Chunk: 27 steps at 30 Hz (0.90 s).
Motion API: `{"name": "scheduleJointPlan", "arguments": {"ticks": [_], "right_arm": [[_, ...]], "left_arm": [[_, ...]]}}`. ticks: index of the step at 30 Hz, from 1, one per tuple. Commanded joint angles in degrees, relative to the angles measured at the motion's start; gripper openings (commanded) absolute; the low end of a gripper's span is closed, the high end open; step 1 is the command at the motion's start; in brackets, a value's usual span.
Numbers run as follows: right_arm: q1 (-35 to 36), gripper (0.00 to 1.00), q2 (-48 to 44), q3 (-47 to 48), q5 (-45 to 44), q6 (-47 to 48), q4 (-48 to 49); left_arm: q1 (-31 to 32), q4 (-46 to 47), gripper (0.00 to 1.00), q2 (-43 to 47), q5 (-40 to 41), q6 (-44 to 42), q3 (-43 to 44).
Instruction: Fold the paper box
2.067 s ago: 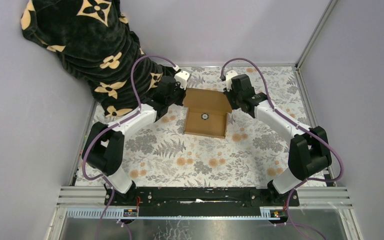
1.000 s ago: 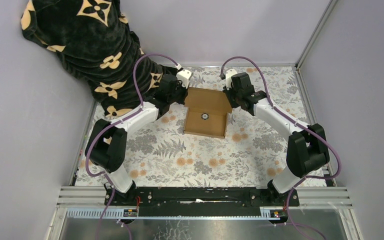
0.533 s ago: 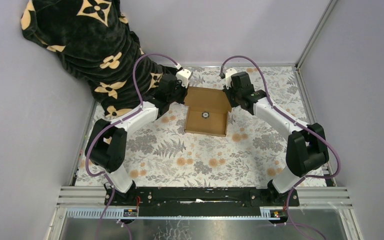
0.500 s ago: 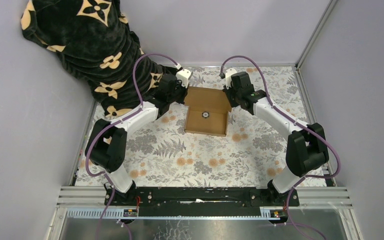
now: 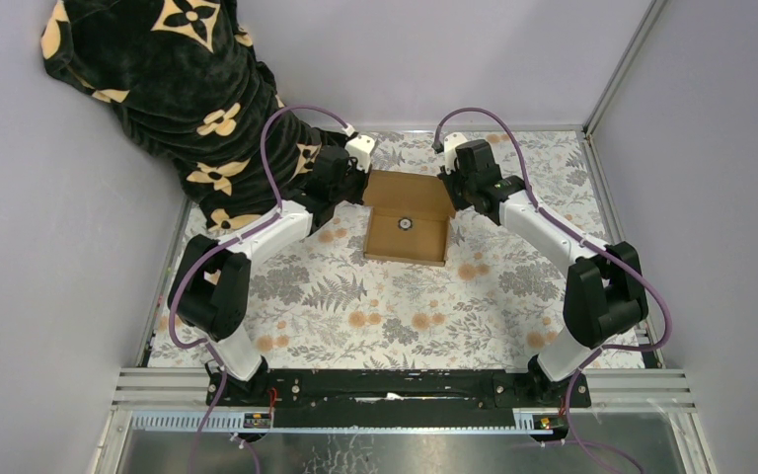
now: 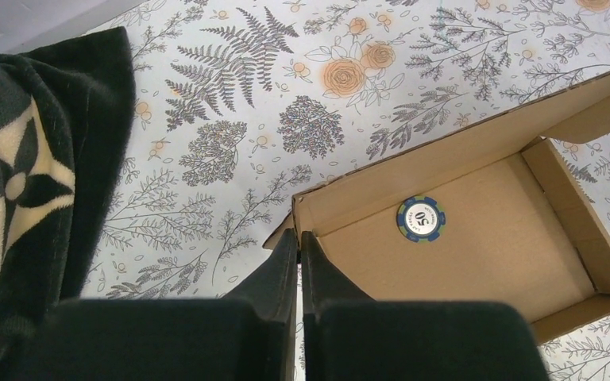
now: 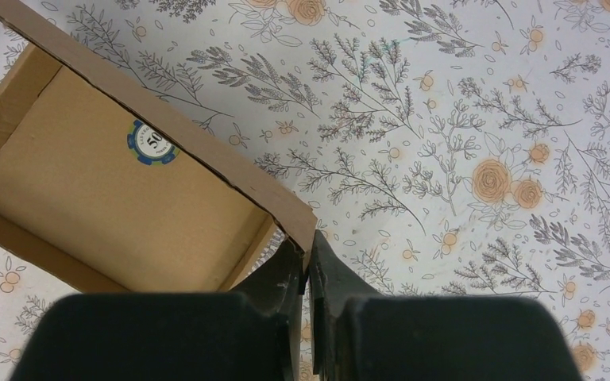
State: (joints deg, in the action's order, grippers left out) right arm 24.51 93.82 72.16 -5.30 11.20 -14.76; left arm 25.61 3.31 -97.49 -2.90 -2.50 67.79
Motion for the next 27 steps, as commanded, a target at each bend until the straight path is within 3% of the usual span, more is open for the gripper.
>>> {"name": "scheduleJointPlan", "arguments": {"ticks": [1,24,27], "right_arm": [[-0.3,0.06,0.1,2.4,0.5,-0.2,0.3],[-0.3,0.06,2.6,4.4,1.5,-1.0,-0.1],[-0.3,0.06,2.8,4.3,1.9,-0.7,-0.3]], "left_arm": [[-0.1,2.4,0.04,-0.7,2.4,1.6,2.9],[0.8,-1.4,0.00,-1.6,2.7,3.2,5.9],[0.8,-1.9,0.05,-1.6,2.7,1.6,6.2]]}}
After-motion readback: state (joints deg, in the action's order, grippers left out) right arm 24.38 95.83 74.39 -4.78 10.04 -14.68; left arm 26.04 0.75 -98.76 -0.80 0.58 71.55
